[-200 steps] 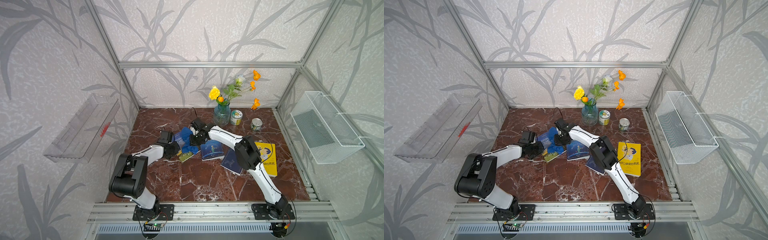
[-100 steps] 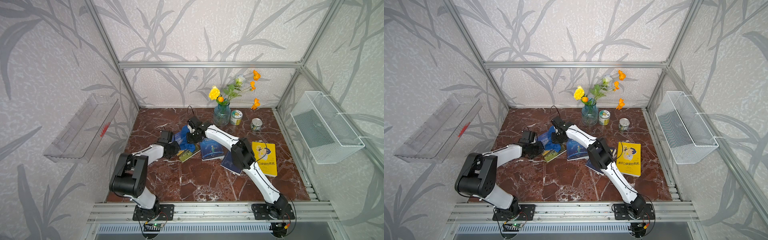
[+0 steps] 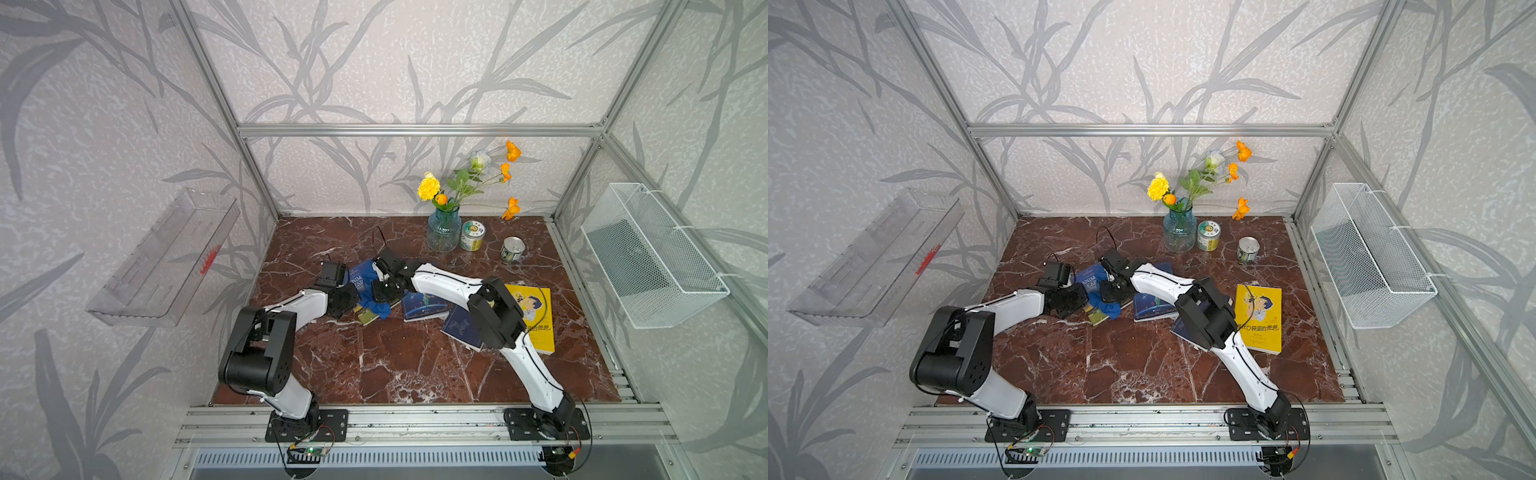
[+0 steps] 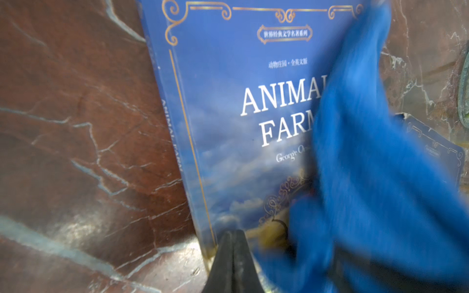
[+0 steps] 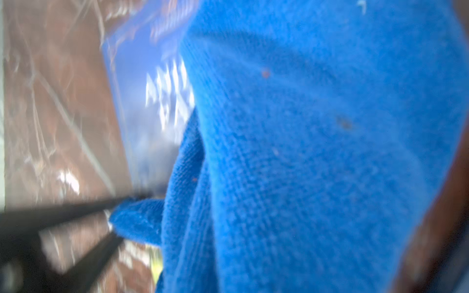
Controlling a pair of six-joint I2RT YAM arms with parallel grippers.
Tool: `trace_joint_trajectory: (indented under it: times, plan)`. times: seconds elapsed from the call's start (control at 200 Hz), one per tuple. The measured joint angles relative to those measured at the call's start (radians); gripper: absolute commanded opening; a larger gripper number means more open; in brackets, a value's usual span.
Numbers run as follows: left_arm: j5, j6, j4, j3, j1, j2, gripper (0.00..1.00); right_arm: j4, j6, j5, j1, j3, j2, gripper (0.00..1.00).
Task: Wipe the cover of the book
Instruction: Wipe the dirt from the cover of the book.
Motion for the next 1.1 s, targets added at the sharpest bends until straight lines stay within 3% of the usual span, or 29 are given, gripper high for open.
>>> trace_joint_trajectory:
  times: [0.14,0.595,0.86,0.96,1.1]
  plan:
    - [0.003,0.000,0.001,0.000,0.000,0.000,0.05,0.101,0.029,-0.005,0.029,-0.168,-0.092,0.01]
    - [-0.019,0.000,0.002,0.001,0.003,0.000,0.05,0.097,0.083,-0.055,0.085,-0.058,-0.020,0.01]
    - [-0.011,0.000,0.003,0.001,0.000,0.001,0.05,0.128,0.097,-0.114,0.013,-0.114,-0.047,0.01]
    - [-0.008,0.000,0.004,0.003,-0.003,0.005,0.04,0.062,0.090,-0.101,-0.030,-0.045,-0.021,0.02]
    - [-0.007,0.000,0.002,0.005,-0.003,0.006,0.03,-0.019,0.090,-0.087,-0.064,0.188,0.113,0.03]
